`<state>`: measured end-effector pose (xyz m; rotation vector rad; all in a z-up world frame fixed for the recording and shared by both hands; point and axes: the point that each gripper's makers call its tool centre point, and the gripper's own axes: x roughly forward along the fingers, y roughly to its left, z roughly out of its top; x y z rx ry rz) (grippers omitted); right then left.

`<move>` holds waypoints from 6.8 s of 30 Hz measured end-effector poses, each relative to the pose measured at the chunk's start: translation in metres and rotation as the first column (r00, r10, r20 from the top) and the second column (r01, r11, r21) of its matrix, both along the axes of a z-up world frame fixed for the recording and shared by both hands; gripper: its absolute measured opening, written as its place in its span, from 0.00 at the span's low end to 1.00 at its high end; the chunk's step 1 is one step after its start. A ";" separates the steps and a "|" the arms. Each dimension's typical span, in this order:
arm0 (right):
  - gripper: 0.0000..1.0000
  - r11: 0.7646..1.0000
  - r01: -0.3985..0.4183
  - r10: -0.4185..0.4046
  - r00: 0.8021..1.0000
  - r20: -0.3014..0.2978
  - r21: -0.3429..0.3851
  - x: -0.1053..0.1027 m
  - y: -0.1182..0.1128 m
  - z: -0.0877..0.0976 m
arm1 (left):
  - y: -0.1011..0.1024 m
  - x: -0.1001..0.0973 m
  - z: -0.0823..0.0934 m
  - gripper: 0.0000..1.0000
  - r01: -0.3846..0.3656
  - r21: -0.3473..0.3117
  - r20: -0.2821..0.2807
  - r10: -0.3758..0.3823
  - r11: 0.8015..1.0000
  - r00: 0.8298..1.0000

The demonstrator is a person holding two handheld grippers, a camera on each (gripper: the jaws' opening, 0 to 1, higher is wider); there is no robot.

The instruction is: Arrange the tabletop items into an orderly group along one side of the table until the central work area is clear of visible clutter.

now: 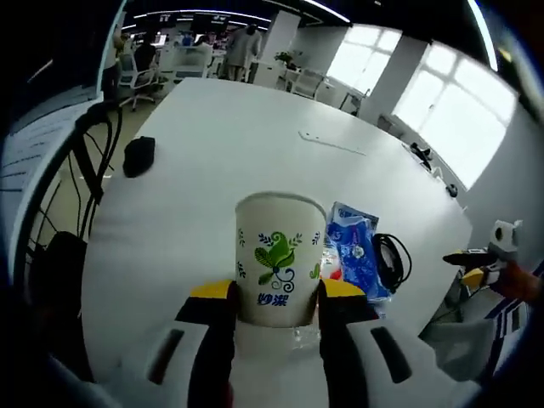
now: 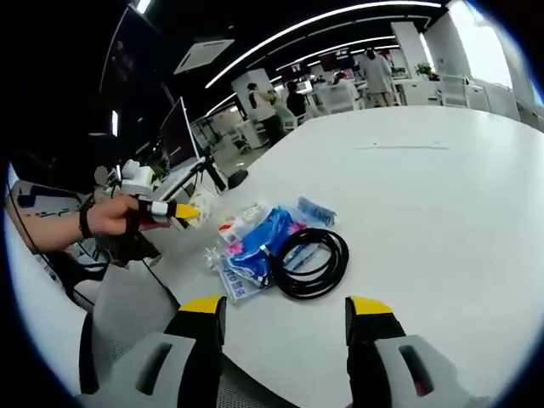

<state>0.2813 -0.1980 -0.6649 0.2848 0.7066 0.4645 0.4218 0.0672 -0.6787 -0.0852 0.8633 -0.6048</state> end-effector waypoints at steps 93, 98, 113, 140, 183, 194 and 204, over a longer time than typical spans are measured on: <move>0.00 0.873 -0.333 0.328 0.942 0.077 0.356 -0.011 0.138 0.045 | -0.133 -0.154 0.014 0.38 0.656 0.243 0.163 -0.697 0.714 0.698; 0.00 0.876 -0.328 0.323 0.943 0.074 0.354 -0.013 0.137 0.045 | -0.134 -0.156 0.013 0.38 0.654 0.242 0.163 -0.694 0.717 0.701; 0.00 0.896 -0.258 0.258 0.965 0.050 0.361 -0.012 0.121 0.039 | -0.131 -0.158 0.013 0.35 0.651 0.231 0.157 -0.688 0.723 0.709; 0.00 0.918 -0.186 0.190 0.981 0.022 0.351 -0.009 0.096 0.035 | -0.097 -0.124 0.027 0.35 0.463 0.088 0.195 -0.471 0.882 0.860; 0.00 0.937 -0.206 0.222 0.975 -0.024 0.281 0.015 0.114 0.032 | -0.006 -0.067 0.023 0.42 0.146 -0.012 0.214 -0.140 0.989 0.967; 0.00 0.933 -0.266 0.278 0.961 -0.016 0.242 0.040 0.133 0.037 | 0.014 -0.068 0.020 0.43 0.113 -0.019 0.215 -0.106 0.993 0.971; 0.00 0.920 -0.331 0.339 0.941 -0.004 0.209 0.066 0.155 0.040 | 0.015 -0.073 0.015 0.42 0.109 -0.038 0.201 -0.099 0.993 0.975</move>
